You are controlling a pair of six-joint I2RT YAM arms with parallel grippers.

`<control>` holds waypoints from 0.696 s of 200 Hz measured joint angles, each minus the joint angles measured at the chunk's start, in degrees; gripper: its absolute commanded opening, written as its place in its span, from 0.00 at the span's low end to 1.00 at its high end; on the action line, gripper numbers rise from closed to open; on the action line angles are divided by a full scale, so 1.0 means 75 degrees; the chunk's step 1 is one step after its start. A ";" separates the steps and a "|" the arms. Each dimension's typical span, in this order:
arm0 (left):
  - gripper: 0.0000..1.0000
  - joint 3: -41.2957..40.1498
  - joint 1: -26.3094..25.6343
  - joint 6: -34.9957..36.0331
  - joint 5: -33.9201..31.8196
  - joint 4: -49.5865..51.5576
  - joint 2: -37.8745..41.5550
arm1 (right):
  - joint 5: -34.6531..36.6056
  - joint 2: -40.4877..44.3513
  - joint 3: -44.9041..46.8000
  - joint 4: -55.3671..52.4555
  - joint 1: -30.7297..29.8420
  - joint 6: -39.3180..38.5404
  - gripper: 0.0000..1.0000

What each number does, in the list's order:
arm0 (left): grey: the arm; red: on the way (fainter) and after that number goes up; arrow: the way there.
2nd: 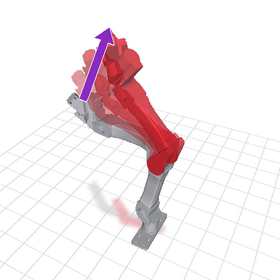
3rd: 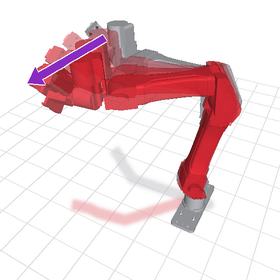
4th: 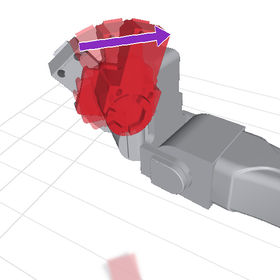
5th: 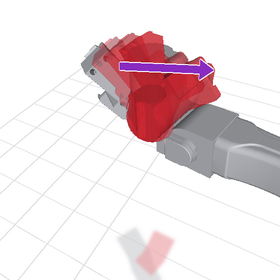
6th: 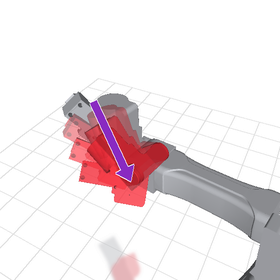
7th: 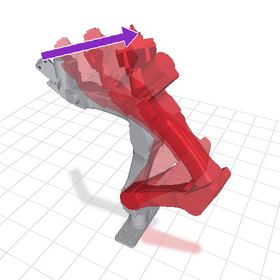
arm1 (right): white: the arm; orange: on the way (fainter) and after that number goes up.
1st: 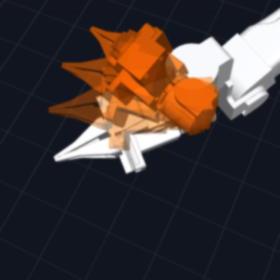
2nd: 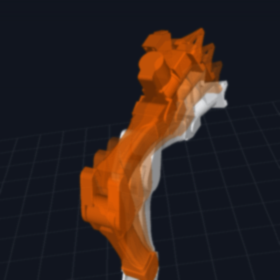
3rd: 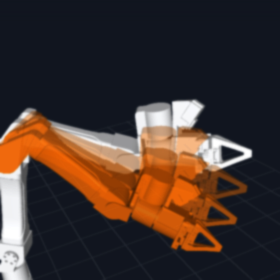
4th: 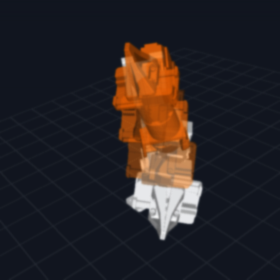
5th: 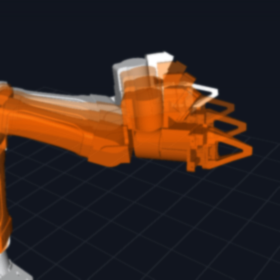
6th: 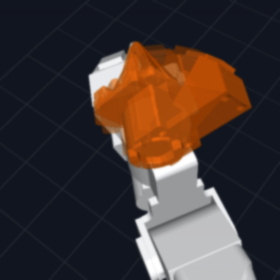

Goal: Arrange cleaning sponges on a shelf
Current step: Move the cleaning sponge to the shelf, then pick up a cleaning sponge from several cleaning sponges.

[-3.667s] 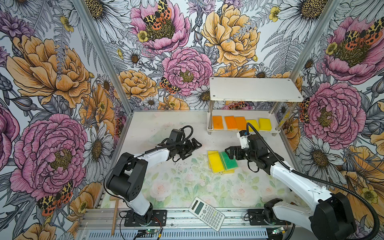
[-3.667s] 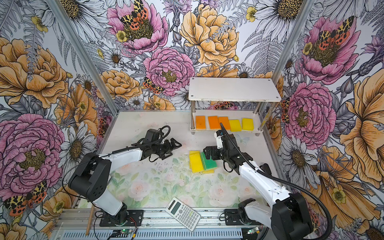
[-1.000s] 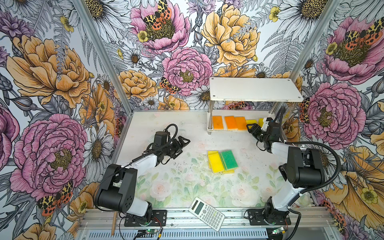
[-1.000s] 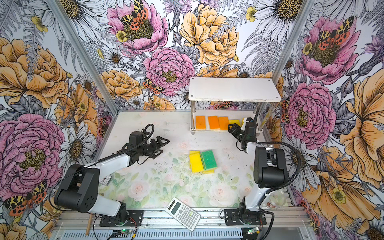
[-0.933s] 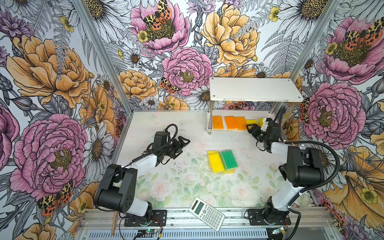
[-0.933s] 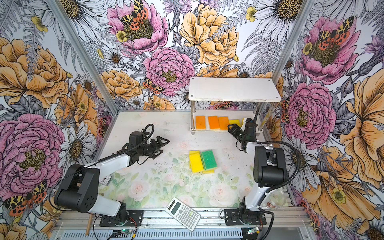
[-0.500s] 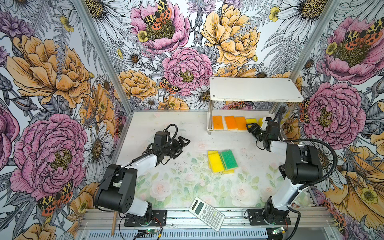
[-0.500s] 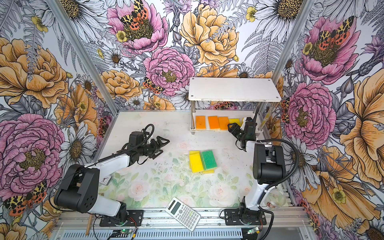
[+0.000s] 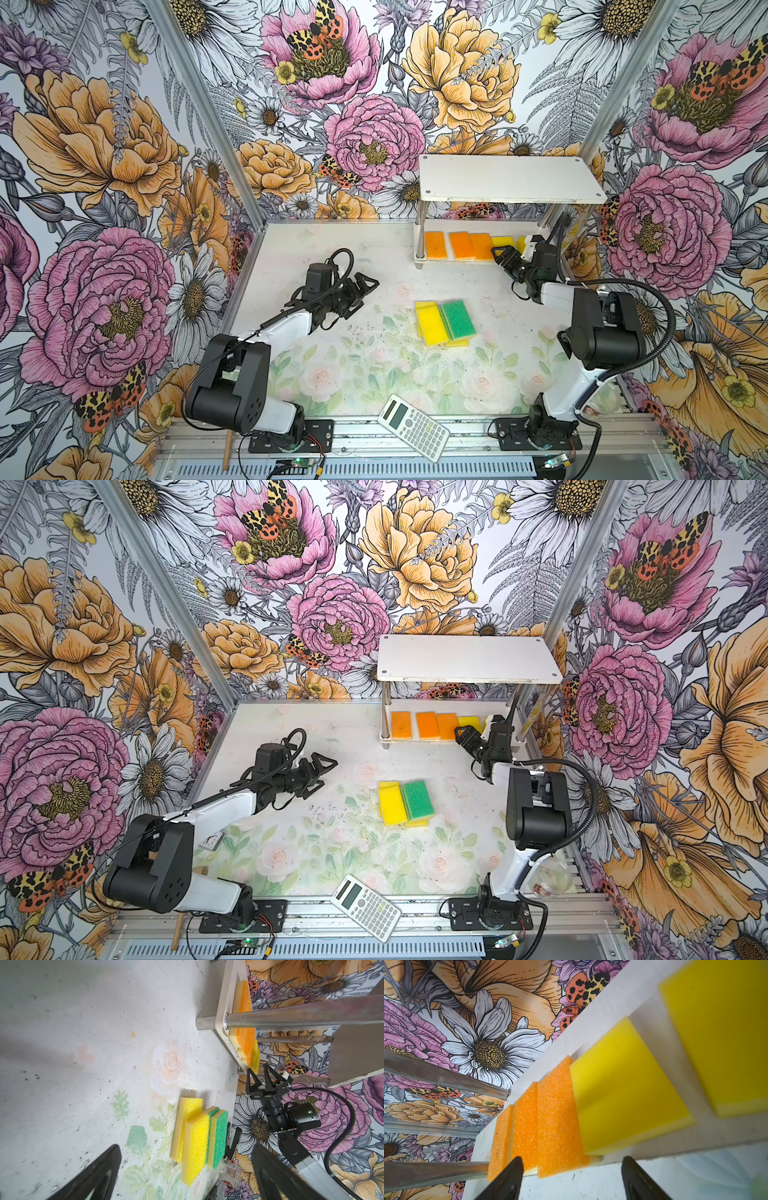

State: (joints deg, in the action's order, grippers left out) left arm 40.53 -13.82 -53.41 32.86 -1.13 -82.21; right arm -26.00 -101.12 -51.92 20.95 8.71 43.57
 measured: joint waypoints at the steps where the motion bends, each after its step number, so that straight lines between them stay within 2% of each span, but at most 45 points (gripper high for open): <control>1: 0.99 0.0000 0.0000 0.0000 0.0000 0.0003 0.0003 | -0.0003 0.0015 0.0006 -0.0006 0.0000 -0.0003 0.82; 27: 0.99 0.0000 0.0017 0.0000 0.0000 0.0041 0.0006 | -0.0041 0.0688 0.0376 -0.0303 0.0000 -0.0137 0.88; 67: 0.99 0.0000 0.0017 0.0020 0.0000 0.0061 0.0006 | -0.0055 0.1918 0.0708 -0.1396 -0.0224 -0.0749 0.91; 107: 0.99 0.0003 0.0009 0.0055 0.0000 0.0058 -0.0067 | -0.0125 0.3235 0.0761 -0.2990 -0.1078 -0.1760 0.93; 139: 0.99 0.0009 -0.0105 0.0055 0.0000 0.0058 -0.0353 | -0.0224 0.4051 0.1087 -0.3713 -0.1880 -0.2043 0.96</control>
State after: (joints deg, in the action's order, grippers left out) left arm 40.60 -14.61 -52.99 32.86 -0.69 -84.86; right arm -27.68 -70.74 -43.77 -6.90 -5.39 28.25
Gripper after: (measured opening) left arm 0.989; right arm 0.954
